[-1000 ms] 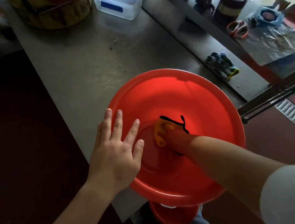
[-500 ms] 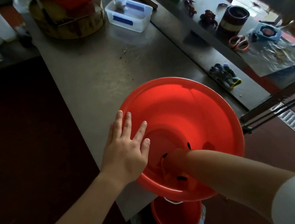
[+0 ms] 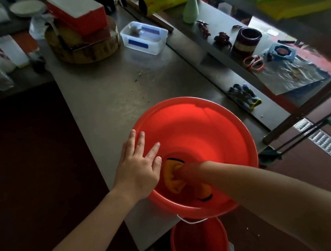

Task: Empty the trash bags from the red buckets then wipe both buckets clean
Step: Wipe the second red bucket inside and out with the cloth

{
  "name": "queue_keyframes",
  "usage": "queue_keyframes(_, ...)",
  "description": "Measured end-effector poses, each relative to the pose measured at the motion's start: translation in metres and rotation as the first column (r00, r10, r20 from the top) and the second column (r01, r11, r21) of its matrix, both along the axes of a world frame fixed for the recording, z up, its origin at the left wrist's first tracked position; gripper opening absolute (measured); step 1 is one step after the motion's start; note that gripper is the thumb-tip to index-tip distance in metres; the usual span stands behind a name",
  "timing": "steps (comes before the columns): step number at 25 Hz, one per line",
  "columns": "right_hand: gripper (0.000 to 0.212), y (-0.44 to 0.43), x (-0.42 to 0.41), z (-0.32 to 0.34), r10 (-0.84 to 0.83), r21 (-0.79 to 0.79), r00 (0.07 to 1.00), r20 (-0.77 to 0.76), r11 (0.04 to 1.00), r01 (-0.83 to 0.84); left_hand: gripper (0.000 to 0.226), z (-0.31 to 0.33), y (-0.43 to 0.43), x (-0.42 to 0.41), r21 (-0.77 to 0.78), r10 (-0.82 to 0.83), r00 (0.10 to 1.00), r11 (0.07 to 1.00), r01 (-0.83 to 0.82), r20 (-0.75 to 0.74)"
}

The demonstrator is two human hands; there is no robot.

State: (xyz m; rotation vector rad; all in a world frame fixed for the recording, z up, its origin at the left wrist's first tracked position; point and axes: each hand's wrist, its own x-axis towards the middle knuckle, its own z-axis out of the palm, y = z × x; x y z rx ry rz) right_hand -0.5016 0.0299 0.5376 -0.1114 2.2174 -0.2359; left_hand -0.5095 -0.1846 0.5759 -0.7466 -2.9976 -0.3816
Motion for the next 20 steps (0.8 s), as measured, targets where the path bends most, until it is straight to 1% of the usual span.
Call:
queue_keyframes(1,0.052,0.007,-0.001,0.004,0.09,0.008,0.993,-0.073,0.996,-0.09,0.056,0.003,0.0,0.001,0.021,0.002,1.0,1.0,-0.002,-0.008)
queue_keyframes(2,0.054,0.009,0.0,0.012,0.145,0.012,0.981,-0.129,0.989,-0.144,0.054,0.008,0.0,0.002,0.045,0.013,1.0,0.999,-0.012,-0.022)
queue_keyframes(3,0.052,0.013,-0.001,0.019,0.091,-0.04,0.986,-0.139,0.994,-0.098,0.053,0.013,0.001,0.003,0.061,0.025,0.999,0.998,-0.022,-0.045)
queue_keyframes(4,0.043,0.02,0.0,0.027,0.048,-0.109,0.982,-0.185,0.992,-0.069,0.051,0.02,0.003,0.005,0.061,0.034,0.997,0.998,-0.029,-0.076)
queue_keyframes(6,0.02,0.029,0.003,0.052,-0.123,-0.197,0.938,-0.323,0.979,0.06,0.044,0.034,0.011,0.011,0.029,0.042,0.989,0.999,-0.038,-0.141)
queue_keyframes(7,0.017,0.036,0.004,0.066,-0.201,-0.232,0.93,-0.309,0.964,0.132,0.04,0.041,0.016,0.013,0.025,0.041,0.987,0.999,-0.038,-0.152)
queue_keyframes(8,0.018,0.044,0.006,0.081,-0.197,-0.254,0.919,-0.342,0.961,0.111,0.038,0.047,0.021,0.016,0.03,0.033,0.988,0.999,-0.029,-0.15)
queue_keyframes(9,0.025,0.058,0.01,0.099,-0.182,-0.254,0.898,-0.4,0.964,0.082,0.039,0.054,0.03,0.023,0.032,0.014,0.989,0.999,-0.009,-0.15)
queue_keyframes(10,0.034,0.075,0.016,0.117,-0.113,-0.26,0.887,-0.449,0.966,-0.009,0.043,0.063,0.041,0.034,0.029,-0.009,0.988,1.0,0.013,-0.153)
queue_keyframes(11,0.044,0.089,0.022,0.132,-0.09,-0.31,0.891,-0.446,0.949,-0.059,0.049,0.071,0.052,0.043,0.019,-0.037,0.988,0.999,0.041,-0.153)
queue_keyframes(12,0.054,0.101,0.028,0.145,-0.011,-0.282,0.859,-0.512,0.947,-0.155,0.055,0.077,0.061,0.049,0.007,-0.066,0.985,0.998,0.068,-0.157)
queue_keyframes(14,0.066,0.129,0.049,0.17,0.074,-0.248,0.796,-0.6,0.929,-0.273,0.062,0.094,0.087,0.07,0.005,-0.101,0.973,0.995,0.104,-0.206)
queue_keyframes(15,0.067,0.138,0.058,0.18,0.075,-0.257,0.771,-0.633,0.919,-0.3,0.062,0.102,0.098,0.077,0.017,-0.118,0.966,0.992,0.126,-0.23)
queue_keyframes(17,0.065,0.153,0.078,0.196,0.035,-0.303,0.762,-0.647,0.905,-0.298,0.058,0.117,0.118,0.091,0.033,-0.144,0.946,0.986,0.161,-0.29)
queue_keyframes(19,0.06,0.17,0.104,0.206,0.027,-0.292,0.765,-0.643,0.916,-0.277,0.047,0.129,0.14,0.104,0.047,-0.146,0.934,0.984,0.17,-0.327)
queue_keyframes(20,0.057,0.179,0.114,0.209,0.014,-0.286,0.77,-0.638,0.924,-0.254,0.041,0.136,0.151,0.11,0.064,-0.132,0.941,0.985,0.159,-0.312)
